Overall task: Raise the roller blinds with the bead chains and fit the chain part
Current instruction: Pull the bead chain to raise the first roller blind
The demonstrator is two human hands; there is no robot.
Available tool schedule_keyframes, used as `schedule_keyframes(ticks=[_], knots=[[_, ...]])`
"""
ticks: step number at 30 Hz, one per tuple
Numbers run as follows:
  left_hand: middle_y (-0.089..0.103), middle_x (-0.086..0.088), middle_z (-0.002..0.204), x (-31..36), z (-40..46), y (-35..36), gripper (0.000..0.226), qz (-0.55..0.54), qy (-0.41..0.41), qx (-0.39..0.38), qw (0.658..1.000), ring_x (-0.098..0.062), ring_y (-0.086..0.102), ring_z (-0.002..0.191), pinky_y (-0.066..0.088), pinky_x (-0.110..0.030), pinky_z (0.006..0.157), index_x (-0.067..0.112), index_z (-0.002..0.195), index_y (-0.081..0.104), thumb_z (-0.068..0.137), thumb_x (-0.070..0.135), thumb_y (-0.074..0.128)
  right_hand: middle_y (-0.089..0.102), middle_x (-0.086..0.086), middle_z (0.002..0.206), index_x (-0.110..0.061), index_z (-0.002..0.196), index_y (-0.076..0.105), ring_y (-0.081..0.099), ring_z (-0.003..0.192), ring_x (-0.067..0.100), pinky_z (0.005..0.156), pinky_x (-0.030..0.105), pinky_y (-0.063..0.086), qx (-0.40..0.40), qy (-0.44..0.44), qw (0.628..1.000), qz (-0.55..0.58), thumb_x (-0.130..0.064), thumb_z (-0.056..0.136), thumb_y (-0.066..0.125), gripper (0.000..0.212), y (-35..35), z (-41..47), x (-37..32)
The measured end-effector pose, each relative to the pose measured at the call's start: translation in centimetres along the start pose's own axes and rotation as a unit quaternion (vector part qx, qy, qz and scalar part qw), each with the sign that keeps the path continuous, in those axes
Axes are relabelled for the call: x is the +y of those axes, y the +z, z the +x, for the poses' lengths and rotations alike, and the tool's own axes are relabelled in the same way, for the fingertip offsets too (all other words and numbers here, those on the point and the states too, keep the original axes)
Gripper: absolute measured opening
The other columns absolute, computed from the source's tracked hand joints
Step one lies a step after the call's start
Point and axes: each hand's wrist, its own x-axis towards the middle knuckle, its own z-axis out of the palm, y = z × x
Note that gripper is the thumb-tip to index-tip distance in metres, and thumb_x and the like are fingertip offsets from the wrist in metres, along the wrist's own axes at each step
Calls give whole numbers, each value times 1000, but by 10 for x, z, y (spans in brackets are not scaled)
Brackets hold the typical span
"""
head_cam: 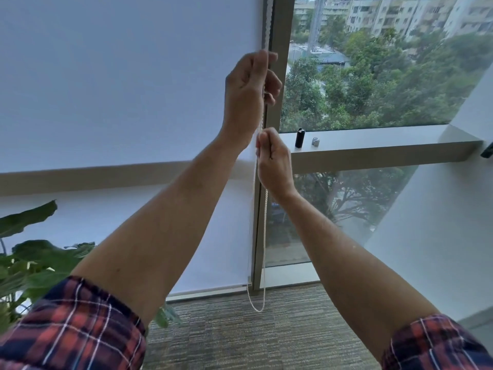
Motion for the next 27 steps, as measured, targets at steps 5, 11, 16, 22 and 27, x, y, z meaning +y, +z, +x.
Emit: schedule_keyframes(ticks=[5, 11, 16, 22, 27], knots=[[35, 6, 53, -26, -23, 8, 33, -9, -47, 12, 999, -10, 27, 43, 20, -27, 41, 16, 74, 52, 104, 18, 39, 41, -11, 60, -28, 71, 41, 37, 54, 4, 56, 25, 33, -41, 36, 999, -3, -14, 105, 43, 37, -2, -31, 24], [36, 1, 59, -44, -36, 3, 31, 14, -58, 38, 997, -12, 29, 49, 24, -28, 42, 18, 73, 49, 102, 17, 41, 56, -3, 59, -35, 72, 63, 52, 53, 20, 54, 41, 46, -59, 112, 989, 79, -31, 99, 49, 30, -18, -29, 27], [51, 10, 61, -50, -39, 7, 31, 13, -77, 33, 996, -5, 48, 54, 42, -23, 49, 16, 73, 53, 102, 10, 43, 62, 17, 84, 2, 98, 62, 60, 77, 23, 66, 31, 53, 1, 95, 979, 179, -32, 105, 39, 43, -20, 25, -14], [40, 13, 53, -79, -65, 1, 34, 34, -107, 15, 994, -8, 32, 52, 27, -26, 51, 22, 67, 48, 99, 11, 41, 59, 4, 69, -9, 97, 62, 56, 58, 18, 55, 35, 50, -7, -2, 982, 188, -19, 106, 39, 27, -14, 70, -67], [37, 14, 53, -86, -74, -10, 36, 29, -127, -5, 992, -7, 30, 50, 26, -22, 48, 23, 68, 48, 101, 10, 41, 34, -11, 53, -14, 77, 52, 27, 43, 4, 40, 22, 23, 7, 29, 972, 233, -12, 108, 36, 35, -4, 66, -71]])
